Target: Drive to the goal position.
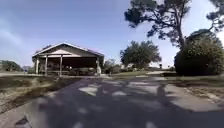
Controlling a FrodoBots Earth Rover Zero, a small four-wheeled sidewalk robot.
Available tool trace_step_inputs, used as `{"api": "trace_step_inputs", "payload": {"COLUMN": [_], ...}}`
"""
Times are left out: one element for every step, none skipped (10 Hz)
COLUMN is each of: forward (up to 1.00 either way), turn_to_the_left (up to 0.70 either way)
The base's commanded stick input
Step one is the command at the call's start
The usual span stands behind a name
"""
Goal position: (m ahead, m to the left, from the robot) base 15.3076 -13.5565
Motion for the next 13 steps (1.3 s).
{"api": "trace_step_inputs", "payload": {"forward": [1.0, 1.0, 1.0, 1.0, 1.0, 1.0, 1.0, 1.0, 1.0, 1.0, 1.0, 1.0, 1.0], "turn_to_the_left": [-0.06, -0.19, -0.24, -0.11, -0.01, -0.01, -0.01, -0.04, -0.27, -0.29, -0.16, -0.08, -0.21]}}
